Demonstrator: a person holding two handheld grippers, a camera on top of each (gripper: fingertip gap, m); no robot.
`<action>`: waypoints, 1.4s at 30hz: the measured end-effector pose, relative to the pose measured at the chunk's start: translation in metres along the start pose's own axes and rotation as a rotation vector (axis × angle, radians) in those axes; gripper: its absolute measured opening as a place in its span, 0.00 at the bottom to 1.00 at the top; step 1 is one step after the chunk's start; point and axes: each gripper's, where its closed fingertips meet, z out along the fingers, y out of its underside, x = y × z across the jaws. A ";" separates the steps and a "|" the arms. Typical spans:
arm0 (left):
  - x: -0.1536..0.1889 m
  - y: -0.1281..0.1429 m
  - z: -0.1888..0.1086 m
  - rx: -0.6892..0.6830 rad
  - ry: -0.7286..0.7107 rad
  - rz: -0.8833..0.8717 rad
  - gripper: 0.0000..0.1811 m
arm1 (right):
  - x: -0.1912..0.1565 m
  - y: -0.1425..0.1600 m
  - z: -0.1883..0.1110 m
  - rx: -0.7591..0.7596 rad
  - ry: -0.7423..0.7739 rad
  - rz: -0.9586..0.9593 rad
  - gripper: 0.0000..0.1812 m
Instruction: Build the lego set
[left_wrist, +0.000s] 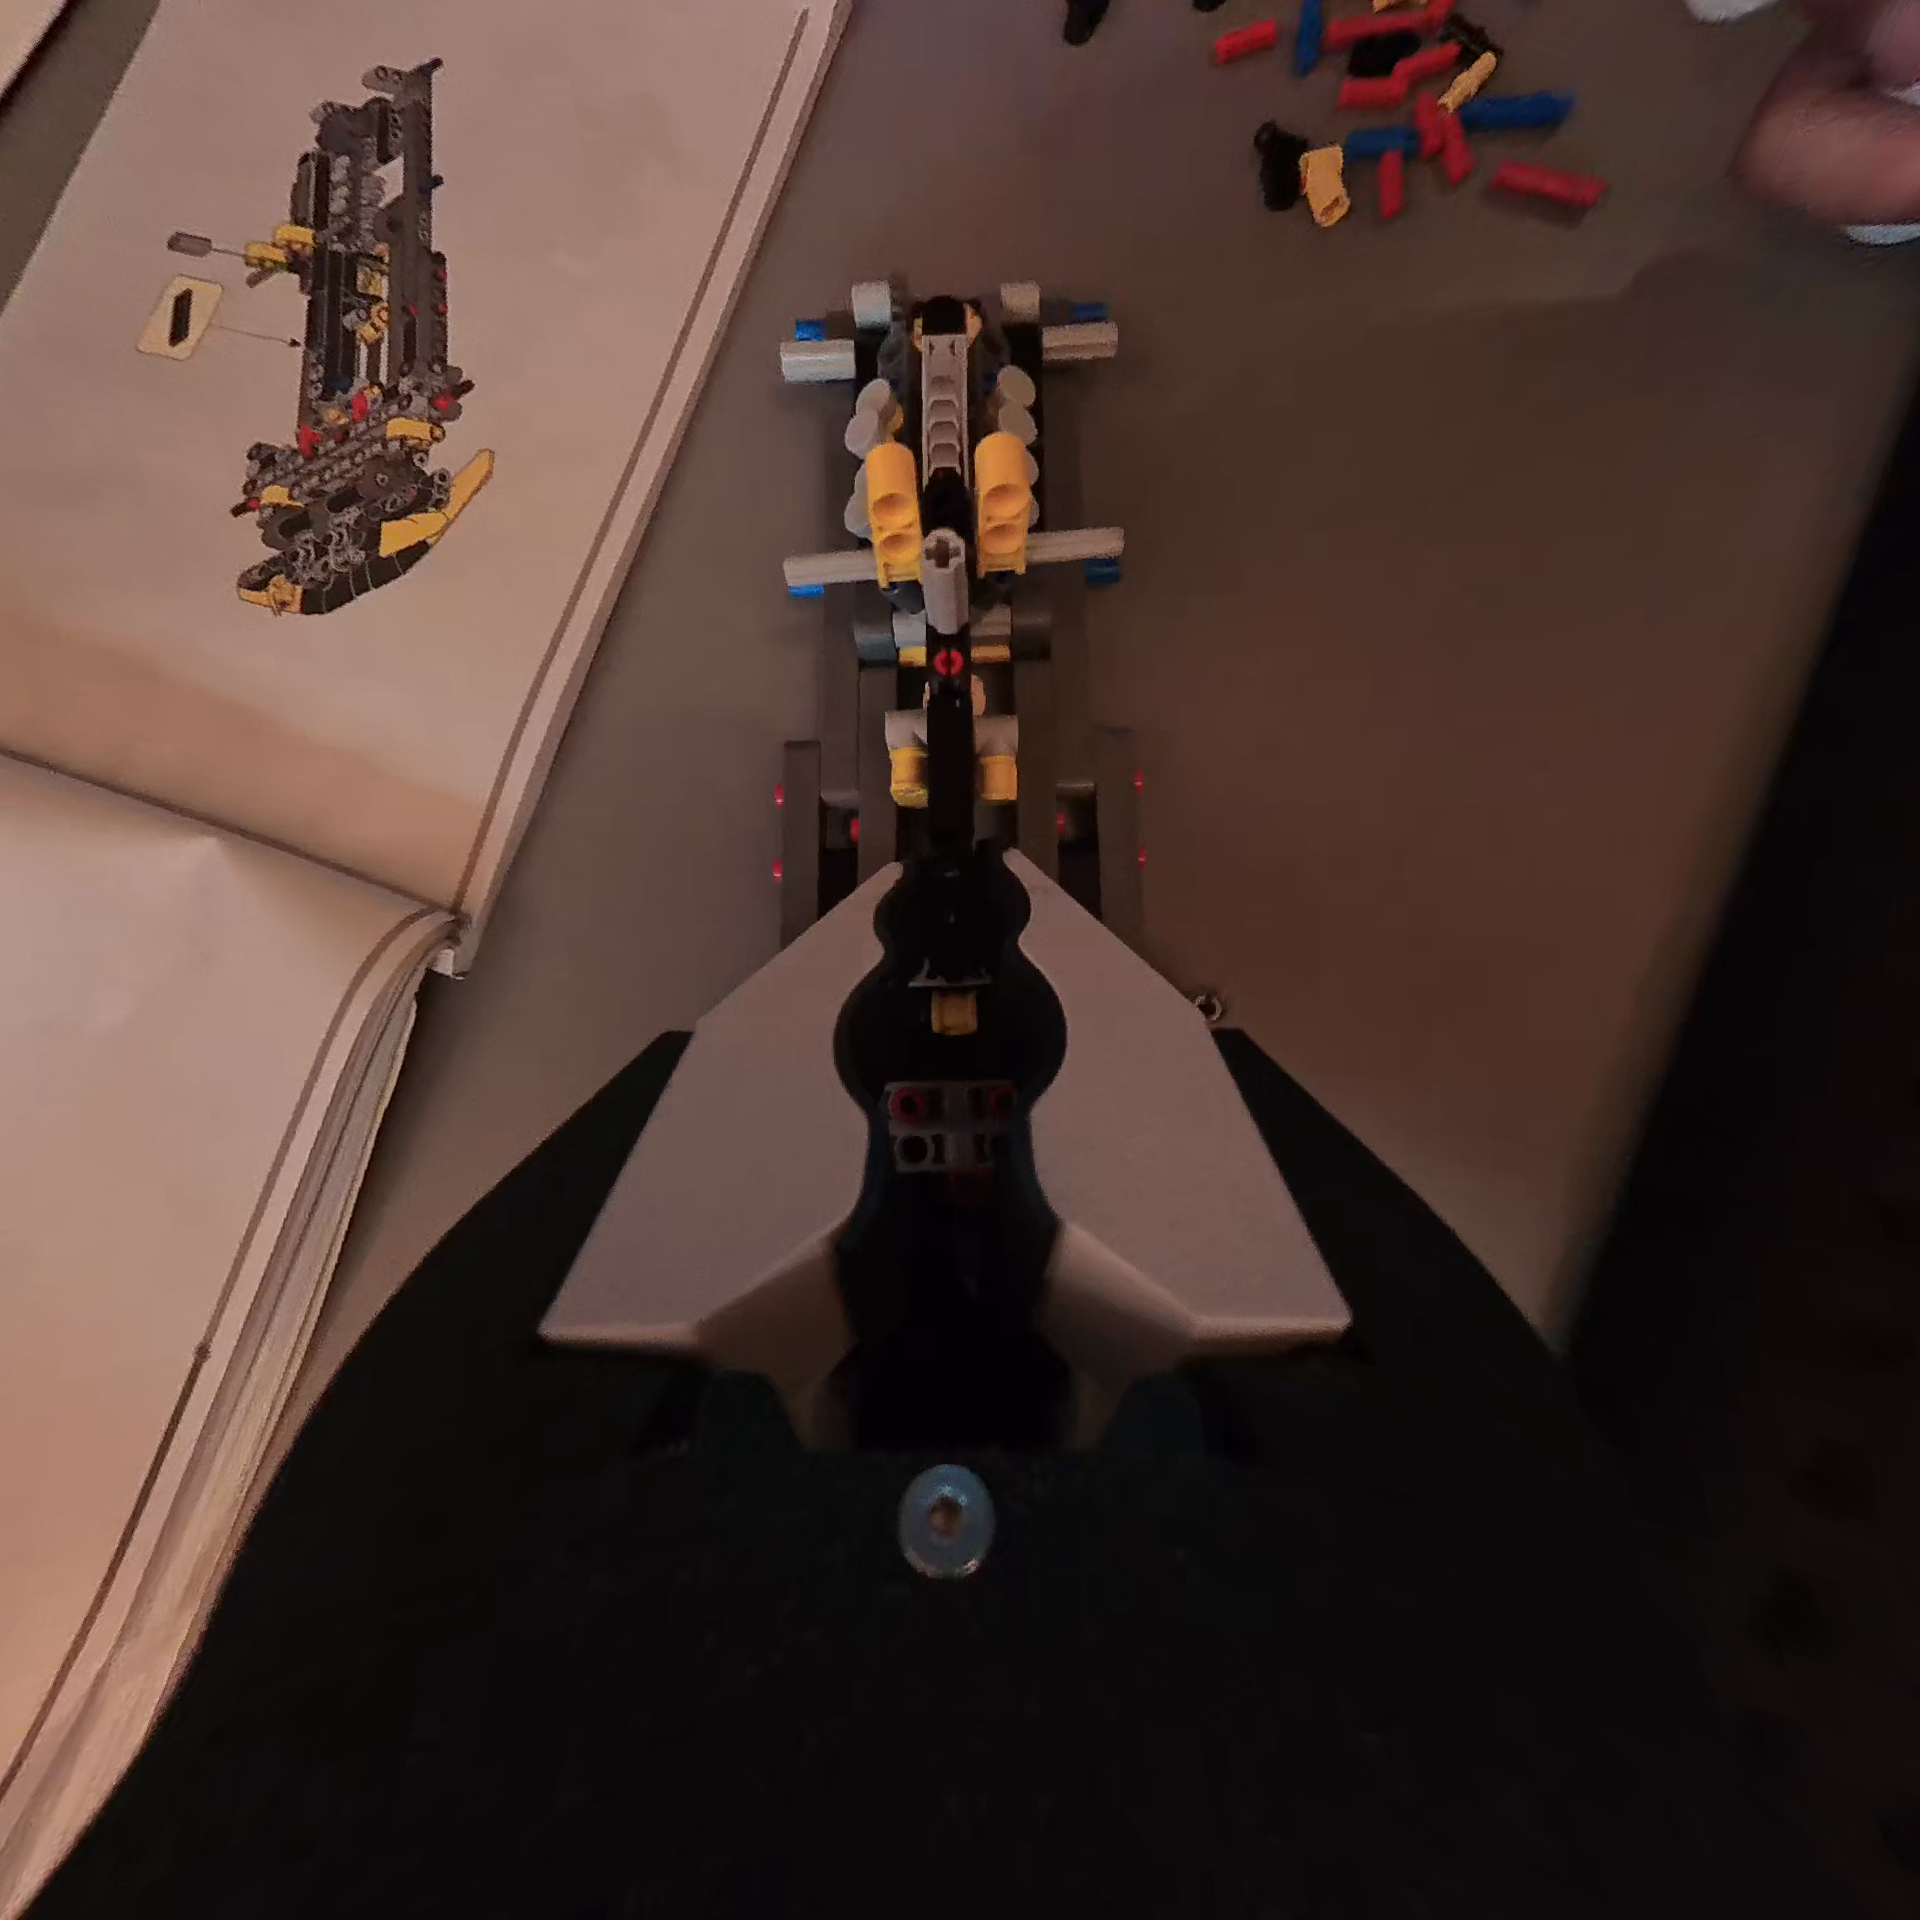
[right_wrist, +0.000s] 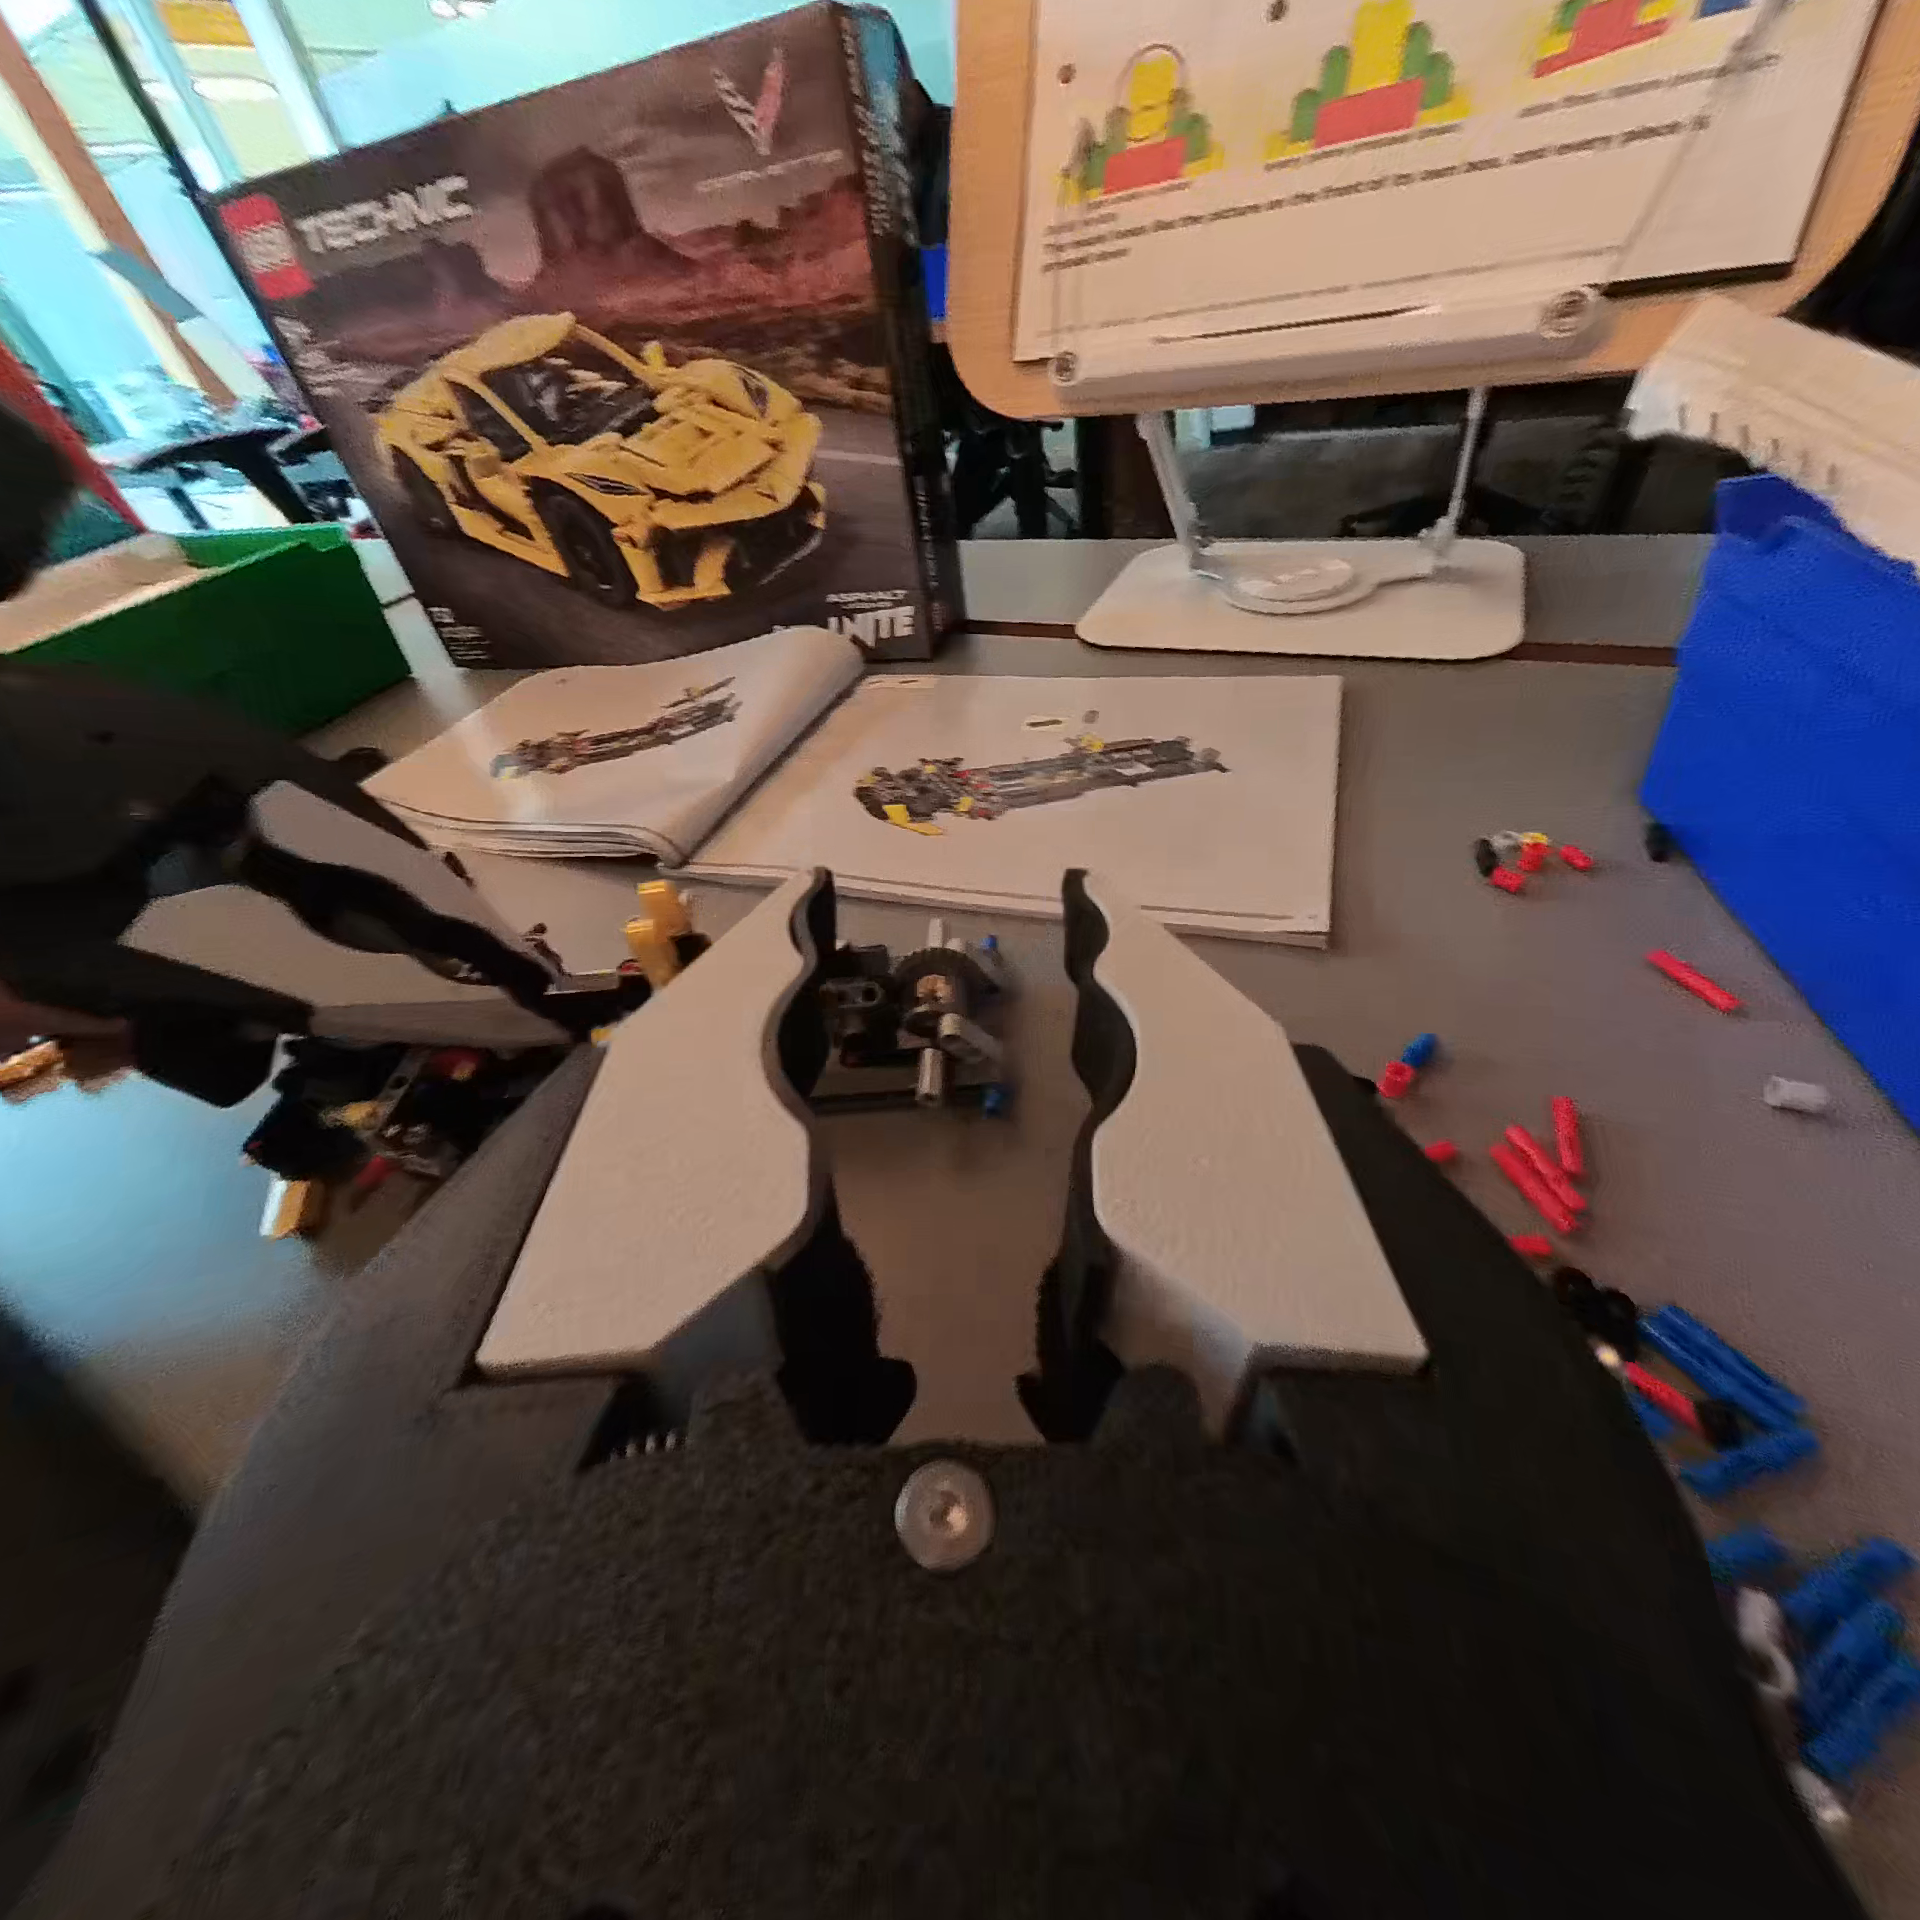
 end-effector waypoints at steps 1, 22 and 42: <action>0.002 0.000 0.000 -0.001 0.004 0.001 0.03 | 0.002 0.002 0.000 -0.006 0.006 0.010 0.24; -0.052 -0.155 0.149 -0.095 0.078 0.168 0.32 | 0.019 -0.003 -0.006 0.039 -0.033 0.149 0.21; -0.076 -0.164 0.160 -0.082 0.098 0.149 0.33 | 0.032 0.006 0.011 -0.044 -0.029 0.200 0.20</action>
